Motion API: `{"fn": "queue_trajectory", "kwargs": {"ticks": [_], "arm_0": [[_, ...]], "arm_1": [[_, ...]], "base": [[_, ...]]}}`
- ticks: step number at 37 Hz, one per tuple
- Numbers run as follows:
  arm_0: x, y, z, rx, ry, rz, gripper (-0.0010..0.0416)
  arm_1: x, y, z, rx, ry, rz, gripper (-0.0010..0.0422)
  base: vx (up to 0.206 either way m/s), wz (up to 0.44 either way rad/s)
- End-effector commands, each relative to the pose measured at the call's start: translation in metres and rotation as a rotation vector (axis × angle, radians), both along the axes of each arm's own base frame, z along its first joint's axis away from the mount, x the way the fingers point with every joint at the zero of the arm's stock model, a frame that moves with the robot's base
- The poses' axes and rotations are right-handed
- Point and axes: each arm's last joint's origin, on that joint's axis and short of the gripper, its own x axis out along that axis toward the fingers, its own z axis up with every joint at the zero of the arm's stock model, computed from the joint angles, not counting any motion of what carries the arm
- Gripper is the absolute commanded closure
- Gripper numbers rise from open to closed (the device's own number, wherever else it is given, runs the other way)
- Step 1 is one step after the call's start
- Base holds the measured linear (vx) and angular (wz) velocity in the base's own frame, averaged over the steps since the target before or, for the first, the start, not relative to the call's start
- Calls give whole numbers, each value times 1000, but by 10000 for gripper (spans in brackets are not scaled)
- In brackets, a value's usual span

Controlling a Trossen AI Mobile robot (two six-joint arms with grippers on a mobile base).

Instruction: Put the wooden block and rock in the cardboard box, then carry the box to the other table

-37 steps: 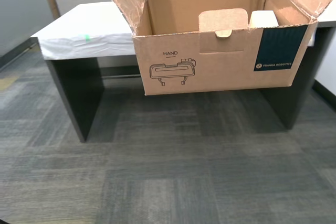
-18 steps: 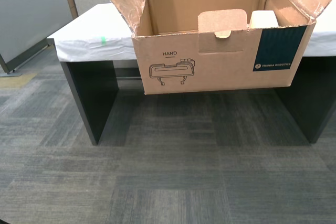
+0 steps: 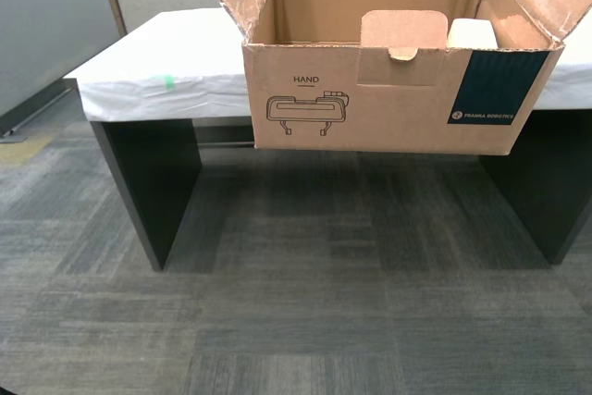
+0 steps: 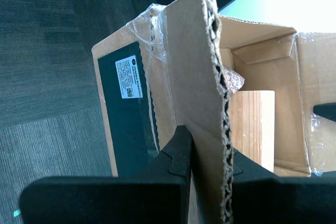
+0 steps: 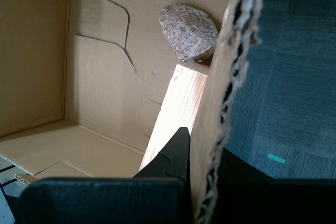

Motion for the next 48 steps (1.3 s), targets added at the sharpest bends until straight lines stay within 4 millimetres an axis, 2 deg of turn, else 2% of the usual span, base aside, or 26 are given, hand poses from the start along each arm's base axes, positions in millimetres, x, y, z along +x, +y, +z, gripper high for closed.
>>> {"fn": "queue_trajectory", "kwargs": {"ticks": [1,48], "arm_0": [[0,2,2,32,-6,21,406],[0,2,2,13,-36,69,406]], "arm_1": [[-1,-1,2,-24,-1,-34,413],[1,0,1,-25,55,105,413]], "base": [[128,-92],[128,-34]]}}
